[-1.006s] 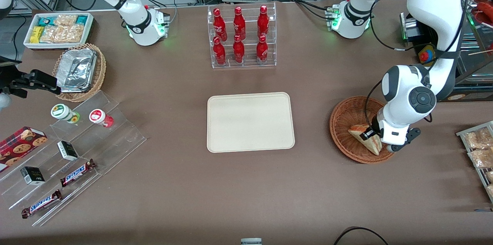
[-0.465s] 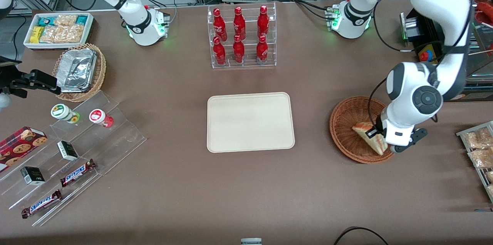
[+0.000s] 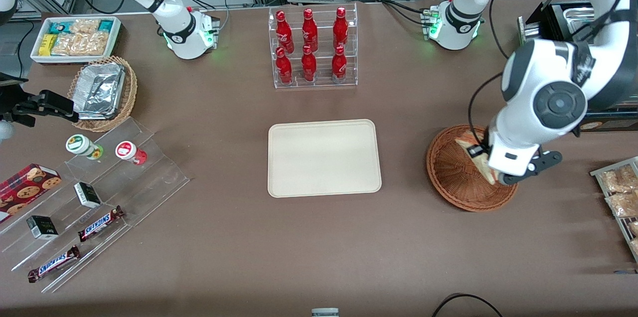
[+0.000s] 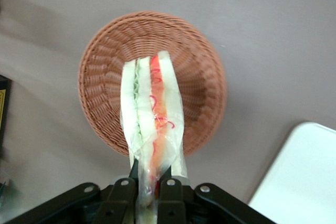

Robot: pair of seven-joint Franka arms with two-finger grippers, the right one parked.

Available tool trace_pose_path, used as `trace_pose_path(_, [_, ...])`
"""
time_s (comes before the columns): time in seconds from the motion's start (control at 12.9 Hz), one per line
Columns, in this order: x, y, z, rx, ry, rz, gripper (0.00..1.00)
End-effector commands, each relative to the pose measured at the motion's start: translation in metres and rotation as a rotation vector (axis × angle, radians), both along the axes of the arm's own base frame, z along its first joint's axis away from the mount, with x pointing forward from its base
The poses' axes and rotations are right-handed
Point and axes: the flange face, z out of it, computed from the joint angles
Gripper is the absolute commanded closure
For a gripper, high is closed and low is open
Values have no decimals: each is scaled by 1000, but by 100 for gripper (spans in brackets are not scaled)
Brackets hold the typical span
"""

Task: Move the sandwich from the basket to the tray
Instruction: 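Lift the sandwich and carry it with the left gripper over the cream tray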

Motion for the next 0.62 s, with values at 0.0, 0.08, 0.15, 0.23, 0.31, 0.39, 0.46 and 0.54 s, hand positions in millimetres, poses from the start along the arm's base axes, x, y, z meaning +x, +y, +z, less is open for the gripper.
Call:
trace_pose_path(0.0, [-13, -60, 8, -12, -9, -62, 100])
trace_pose_path(0.08, [-20, -84, 6, -27, -10, -88, 100])
trace_pose_path(0.15, [-30, -108, 7, -42, -17, -121, 100])
trace_pose_path(0.23, [-34, -123, 8, -65, -28, -159, 100])
trace_pose_path(0.31, [-38, -141, 8, -95, -51, -194, 100])
trace_pose_path(0.39, [-45, -166, 1, -126, -58, -222, 100])
trace_pose_path(0.46, [-51, -184, 0, -151, -60, -250, 100])
trace_pose_path(0.54, [-61, -212, -5, -169, -52, -295, 100])
